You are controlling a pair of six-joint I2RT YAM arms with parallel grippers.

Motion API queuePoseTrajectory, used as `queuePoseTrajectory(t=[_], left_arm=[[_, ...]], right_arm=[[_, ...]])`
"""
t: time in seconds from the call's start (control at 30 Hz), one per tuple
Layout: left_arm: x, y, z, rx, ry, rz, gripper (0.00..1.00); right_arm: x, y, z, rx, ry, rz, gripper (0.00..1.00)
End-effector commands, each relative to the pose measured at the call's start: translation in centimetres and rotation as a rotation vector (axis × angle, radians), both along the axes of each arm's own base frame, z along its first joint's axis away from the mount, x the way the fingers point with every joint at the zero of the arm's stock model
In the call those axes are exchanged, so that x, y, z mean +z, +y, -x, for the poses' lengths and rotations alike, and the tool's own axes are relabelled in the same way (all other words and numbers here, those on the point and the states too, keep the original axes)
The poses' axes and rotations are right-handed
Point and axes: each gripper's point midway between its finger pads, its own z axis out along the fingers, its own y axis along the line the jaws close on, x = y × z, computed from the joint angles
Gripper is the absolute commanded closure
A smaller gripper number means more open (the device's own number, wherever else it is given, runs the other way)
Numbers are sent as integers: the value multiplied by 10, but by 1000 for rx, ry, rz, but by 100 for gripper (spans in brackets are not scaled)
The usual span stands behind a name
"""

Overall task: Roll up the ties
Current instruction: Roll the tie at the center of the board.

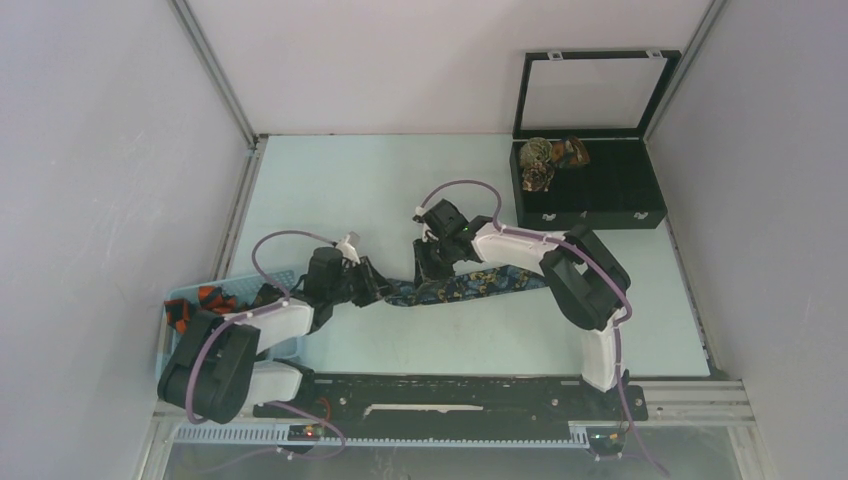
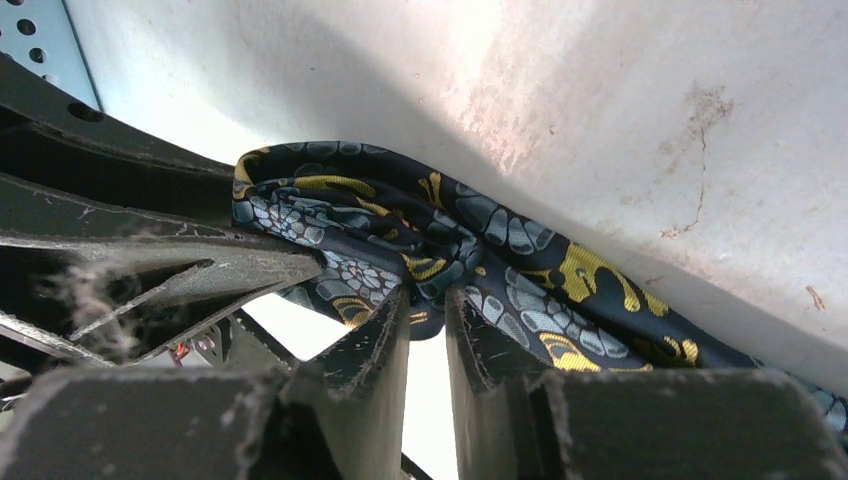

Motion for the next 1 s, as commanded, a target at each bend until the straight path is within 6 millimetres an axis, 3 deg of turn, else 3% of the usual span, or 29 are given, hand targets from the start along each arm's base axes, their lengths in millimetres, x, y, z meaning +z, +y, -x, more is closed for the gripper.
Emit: queuePoseTrajectory(t=[0.0,0.4,0.97], left_arm=[[23,1,-16,23,-62,-60,86],[37,8,-15,49,-43,-237,91],[49,6,-19,41,-46,-348,94]], right_arm=[[44,9,-8,5,-84,-60,77],[34,21,-2,10,-69,-66,80],[21,42,-2,26,-31,-123,82]])
